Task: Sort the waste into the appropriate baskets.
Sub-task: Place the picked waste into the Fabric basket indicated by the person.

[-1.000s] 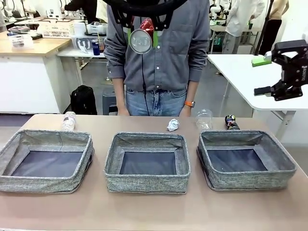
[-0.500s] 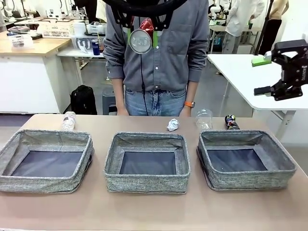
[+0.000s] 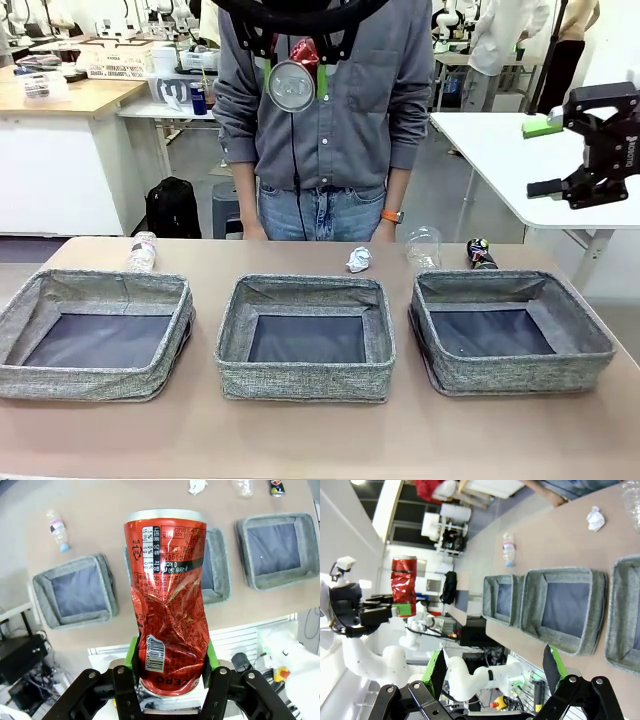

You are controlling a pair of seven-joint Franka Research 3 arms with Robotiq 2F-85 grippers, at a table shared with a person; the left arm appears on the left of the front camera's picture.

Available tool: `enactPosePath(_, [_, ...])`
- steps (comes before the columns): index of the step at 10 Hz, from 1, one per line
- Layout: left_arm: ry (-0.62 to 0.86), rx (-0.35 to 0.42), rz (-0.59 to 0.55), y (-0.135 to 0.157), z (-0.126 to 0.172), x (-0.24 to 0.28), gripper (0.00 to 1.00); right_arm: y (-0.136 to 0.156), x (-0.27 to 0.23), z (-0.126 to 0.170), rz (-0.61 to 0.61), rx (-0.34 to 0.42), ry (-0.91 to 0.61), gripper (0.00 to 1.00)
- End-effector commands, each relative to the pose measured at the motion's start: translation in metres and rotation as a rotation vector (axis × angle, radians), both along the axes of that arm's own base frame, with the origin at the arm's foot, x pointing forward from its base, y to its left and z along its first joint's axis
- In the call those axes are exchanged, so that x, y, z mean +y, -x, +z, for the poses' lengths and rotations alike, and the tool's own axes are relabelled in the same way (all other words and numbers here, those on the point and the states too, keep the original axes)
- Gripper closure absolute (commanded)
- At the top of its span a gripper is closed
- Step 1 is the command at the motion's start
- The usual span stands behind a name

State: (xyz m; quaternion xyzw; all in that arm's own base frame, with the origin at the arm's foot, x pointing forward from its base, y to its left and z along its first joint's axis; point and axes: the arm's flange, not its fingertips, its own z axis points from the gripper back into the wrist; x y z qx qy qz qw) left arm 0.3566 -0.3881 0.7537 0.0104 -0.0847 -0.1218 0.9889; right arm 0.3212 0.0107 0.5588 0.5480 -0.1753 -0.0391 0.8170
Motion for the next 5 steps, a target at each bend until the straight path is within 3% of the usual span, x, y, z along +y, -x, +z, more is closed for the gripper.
enactPosePath(1, [-0.002,0.000,0.000,0.0043,0.0012,0.0044,0.44,-0.0036,0.0014,0.0002,0.006,-0.035,-0.020,0.00])
enactPosePath(5, [-0.002,0.000,0.000,0.0043,0.0012,0.0044,0.44,-0.0036,0.0014,0.0002,0.006,-0.035,-0.020,0.00])
